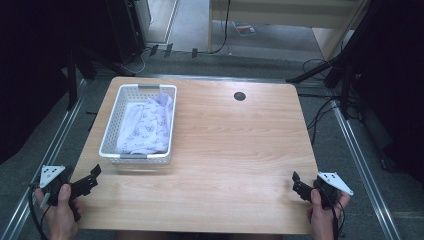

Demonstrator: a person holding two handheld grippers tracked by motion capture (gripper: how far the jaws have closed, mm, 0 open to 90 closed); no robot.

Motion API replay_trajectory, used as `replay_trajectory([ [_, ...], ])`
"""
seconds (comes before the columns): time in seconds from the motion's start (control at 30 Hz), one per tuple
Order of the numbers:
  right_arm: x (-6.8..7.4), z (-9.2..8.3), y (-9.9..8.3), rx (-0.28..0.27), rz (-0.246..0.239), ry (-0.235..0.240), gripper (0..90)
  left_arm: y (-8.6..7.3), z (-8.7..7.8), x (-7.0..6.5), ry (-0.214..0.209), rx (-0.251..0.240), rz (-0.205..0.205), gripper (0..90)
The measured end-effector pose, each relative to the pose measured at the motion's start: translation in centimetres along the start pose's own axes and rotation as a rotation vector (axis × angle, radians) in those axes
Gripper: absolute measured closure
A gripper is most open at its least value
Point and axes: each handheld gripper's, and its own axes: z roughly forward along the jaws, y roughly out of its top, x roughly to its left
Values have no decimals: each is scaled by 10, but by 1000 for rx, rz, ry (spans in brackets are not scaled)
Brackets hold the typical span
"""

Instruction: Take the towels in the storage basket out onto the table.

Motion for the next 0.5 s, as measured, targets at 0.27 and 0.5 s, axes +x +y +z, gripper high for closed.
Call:
replay_trajectory([
  [0.27, -1, 0, 0, 0, 5, -3, 136, 18, -8, -12, -28, 21, 4, 83],
  [0.5, -1, 0, 0, -1, 11, 0, 136, 36, -9, -23, -45, 56, 4, 83],
])
